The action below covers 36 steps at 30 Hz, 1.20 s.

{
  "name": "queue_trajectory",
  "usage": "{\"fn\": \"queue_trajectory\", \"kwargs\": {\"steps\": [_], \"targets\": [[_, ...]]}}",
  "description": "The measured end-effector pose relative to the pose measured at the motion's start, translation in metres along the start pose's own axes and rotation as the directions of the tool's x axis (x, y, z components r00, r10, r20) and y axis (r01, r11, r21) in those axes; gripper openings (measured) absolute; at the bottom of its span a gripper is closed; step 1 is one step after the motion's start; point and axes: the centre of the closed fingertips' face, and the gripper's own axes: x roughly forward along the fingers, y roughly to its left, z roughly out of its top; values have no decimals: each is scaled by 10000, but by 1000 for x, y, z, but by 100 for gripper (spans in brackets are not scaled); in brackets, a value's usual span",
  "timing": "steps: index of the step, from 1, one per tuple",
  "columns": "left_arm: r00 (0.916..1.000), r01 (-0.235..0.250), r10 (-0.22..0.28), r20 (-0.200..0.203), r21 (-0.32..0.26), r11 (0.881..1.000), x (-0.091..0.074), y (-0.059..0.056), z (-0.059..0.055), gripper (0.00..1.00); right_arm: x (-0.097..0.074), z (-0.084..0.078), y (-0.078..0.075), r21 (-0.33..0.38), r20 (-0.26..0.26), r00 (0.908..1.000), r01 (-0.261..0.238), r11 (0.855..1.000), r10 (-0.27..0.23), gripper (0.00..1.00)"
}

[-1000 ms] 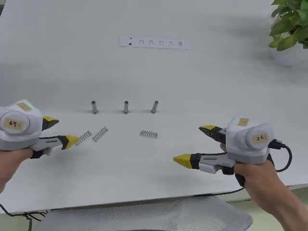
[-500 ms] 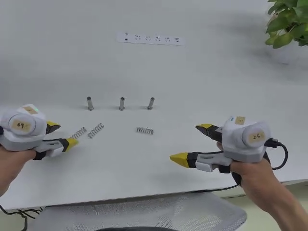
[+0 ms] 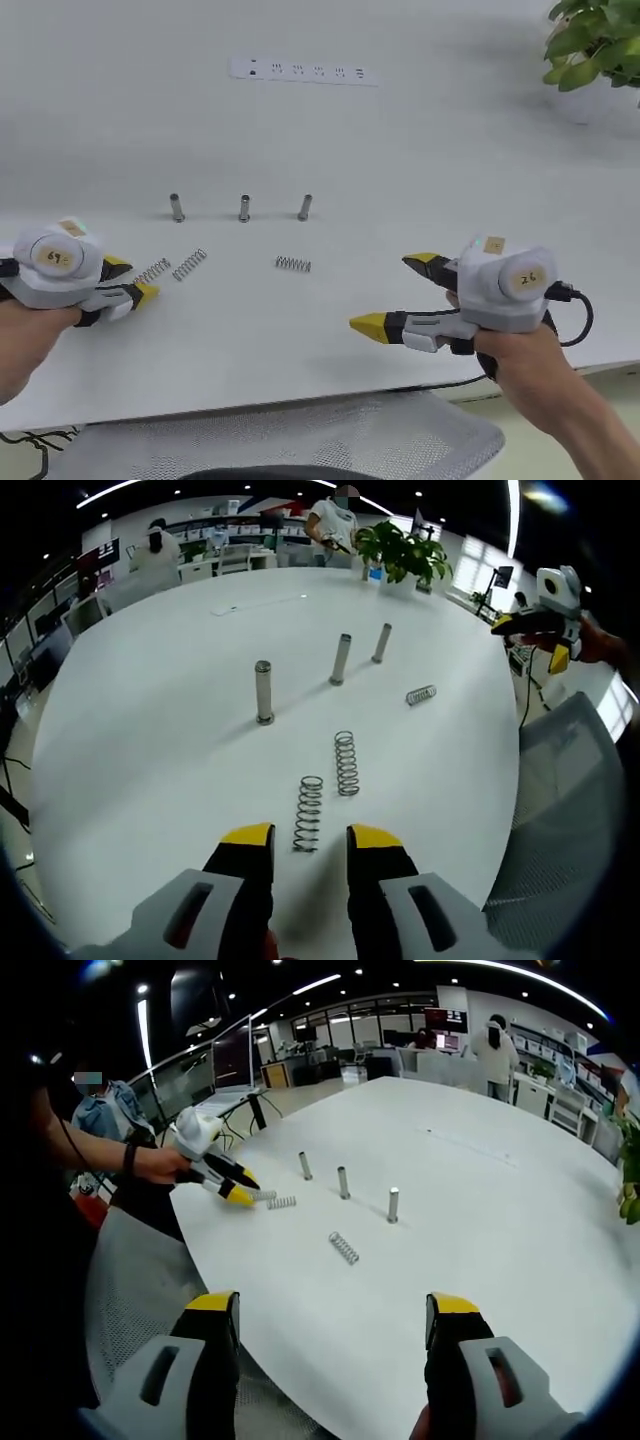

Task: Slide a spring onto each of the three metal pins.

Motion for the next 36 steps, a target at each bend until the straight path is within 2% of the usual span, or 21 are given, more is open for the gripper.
{"fn": "queue_trajectory", "kwargs": {"steps": [7, 10, 12, 22, 29, 36], "targets": [[10000, -4, 5, -60, 130, 9999, 3, 1, -1, 11, 0, 0, 0, 11, 7, 10000, -1, 10000, 1, 75], [9998, -88, 98, -187, 495, 9987, 5, 2, -3, 5, 1, 0, -1, -2, 6, 10000, -4, 10000, 4, 75], [9998, -60, 70, -211, 481, 9988, 5, 1, -4, 3, 1, 0, -1, -10, 2, 10000, -9, 10000, 9, 75], [9995, -171, 178, -251, 292, 9994, 2, 1, -4, 3, 1, 3, 0, -17, 73, 10000, -36, 10000, 36, 75], [9998, -132, 135, -145, 251, 9996, -6, -6, -1, 3, 3, 4, 3, -50, 123, 9999, -107, 9999, 108, 75], [10000, -40, 36, 75, 573, 9983, -18, -19, 7, 3, 7, 7, 6, -128, 196, 9995, -226, 9997, 229, 75]]}}
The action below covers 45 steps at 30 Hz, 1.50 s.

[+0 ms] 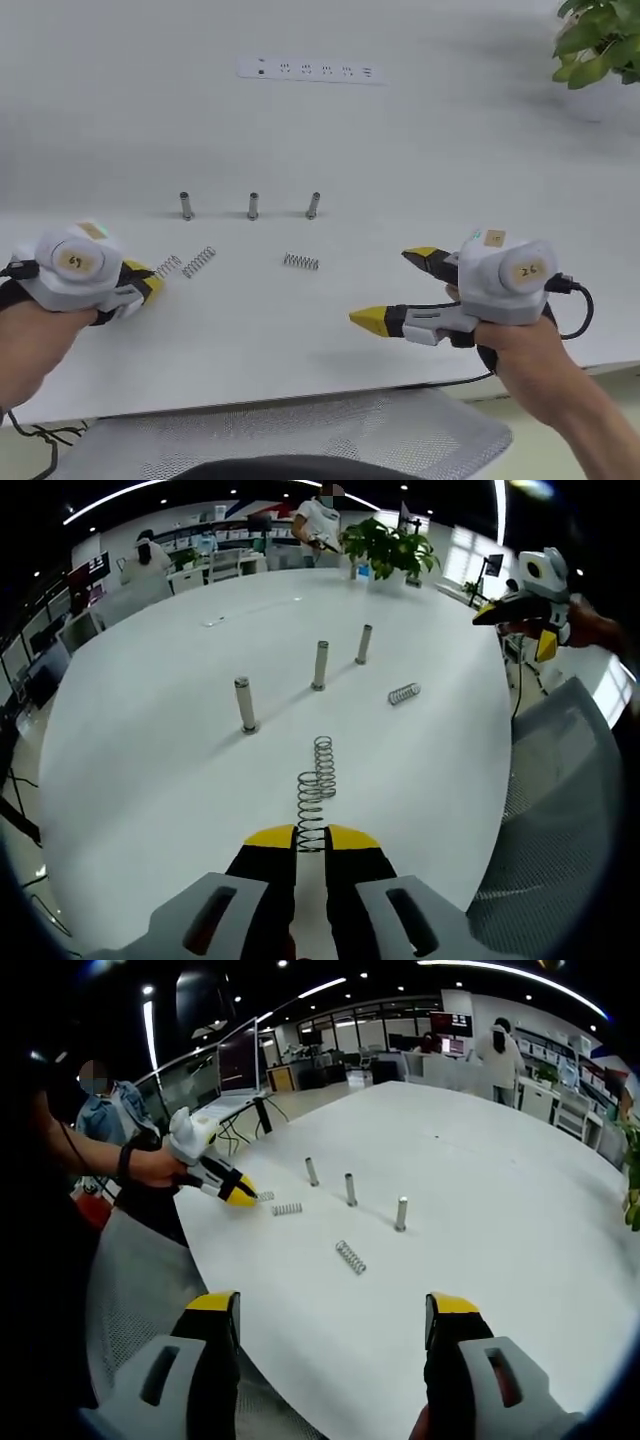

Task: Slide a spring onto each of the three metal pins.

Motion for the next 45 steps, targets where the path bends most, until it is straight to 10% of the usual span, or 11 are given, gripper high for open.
{"fn": "queue_trajectory", "kwargs": {"steps": [25, 45], "targets": [[9935, 837, -964, 597, 1879, 9786, -19, -55, 51, 3, 22, 12, 27, -482, 114, 9939, -1090, 9929, 1097, 69], [9701, 2026, -2348, 618, 3272, 9230, -17, -118, 69, 3, 37, 23, 62, -981, 249, 9688, -2431, 9650, 2465, 53]]}}
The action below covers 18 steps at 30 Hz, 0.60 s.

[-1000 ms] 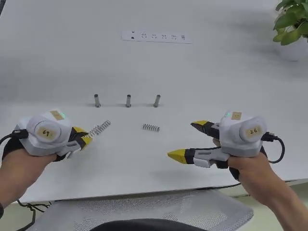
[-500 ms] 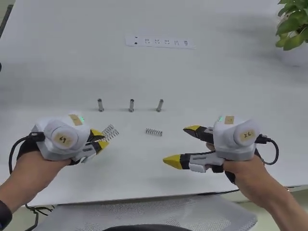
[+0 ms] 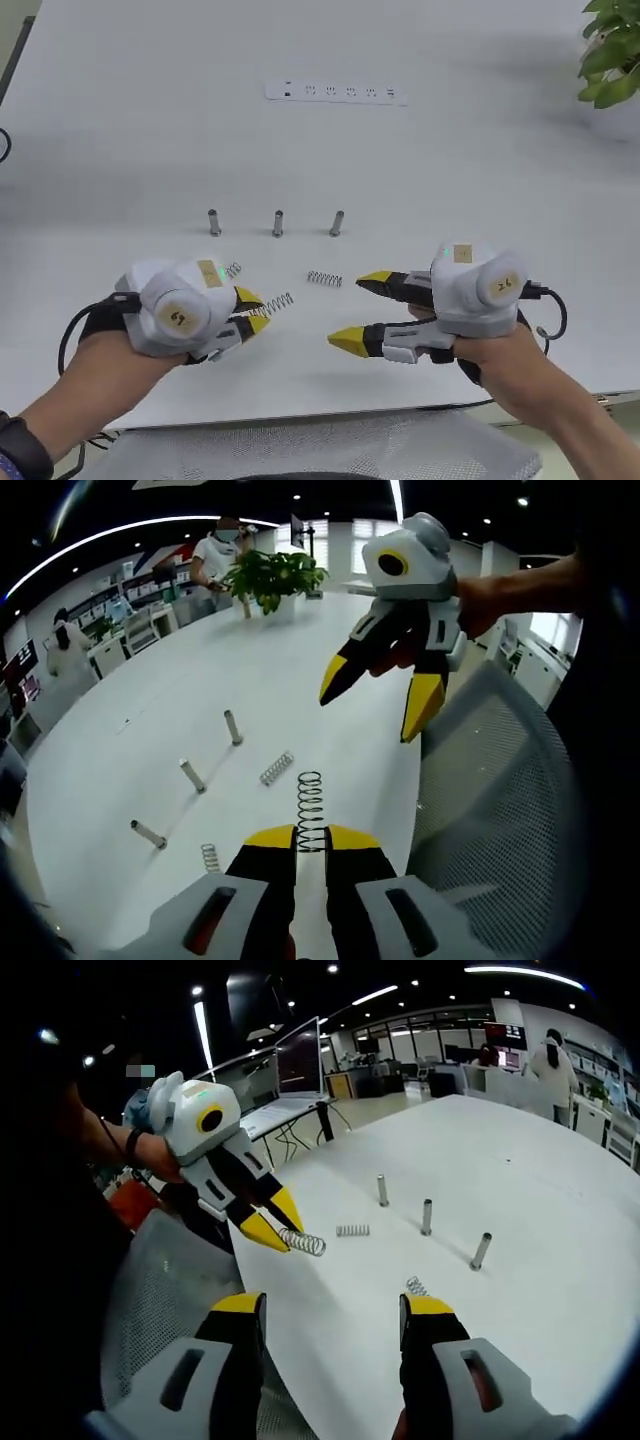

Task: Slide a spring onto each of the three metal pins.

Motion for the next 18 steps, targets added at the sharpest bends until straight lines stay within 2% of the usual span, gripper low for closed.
{"fn": "queue_trajectory", "kwargs": {"steps": [10, 14, 18], "targets": [[9984, 516, -528, 178, 627, 9967, 5, -22, 22, 3, 1, 2, 10, -72, 183, 9980, -598, 9982, 599, 41], [9972, 701, -720, 187, 885, 9936, 6, -30, 26, 3, 1, 1, 14, -58, 186, 9966, -804, 9967, 805, 38], [9957, 883, -909, 193, 1107, 9899, 7, -37, 30, 3, 1, 3, 21, -66, 317, 9932, -1118, 9937, 1119, 30]]}}
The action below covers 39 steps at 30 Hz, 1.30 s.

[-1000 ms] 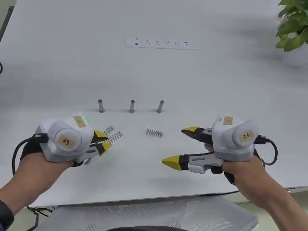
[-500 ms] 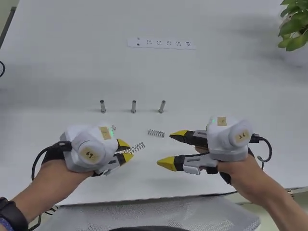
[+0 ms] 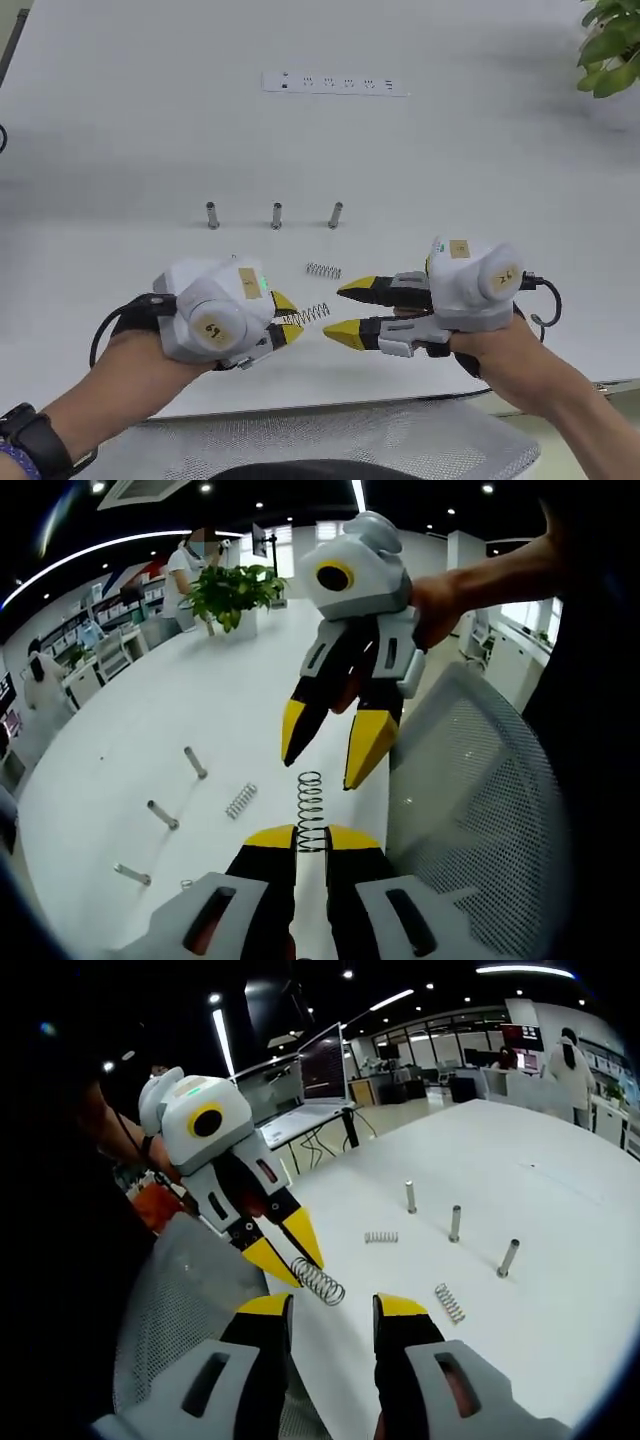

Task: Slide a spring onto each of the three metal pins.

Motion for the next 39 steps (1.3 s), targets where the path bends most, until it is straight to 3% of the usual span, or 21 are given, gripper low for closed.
{"fn": "queue_trajectory", "kwargs": {"steps": [7, 18, 32, 39], "targets": [[9998, 220, -220, 21, 284, 9994, 1, -10, 4, 3, 1, -2, 10, 53, -26, 9989, -460, 9989, 460, 23], [9994, 330, -325, -72, 816, 9961, 0, -12, 5, 3, 0, 0, 14, 161, 101, 9966, -822, 9965, 820, 12], [9995, 313, -309, -48, 1095, 9935, 3, -8, 9, 3, -5, 5, 15, 142, 90, 9954, -954, 9953, 953, 9], [9993, 34, -70, 377, 968, 9953, 5, 7, 20, 2, -11, 26, 8, -116, 182, 9967, -787, 9968, 789, 9]]}}
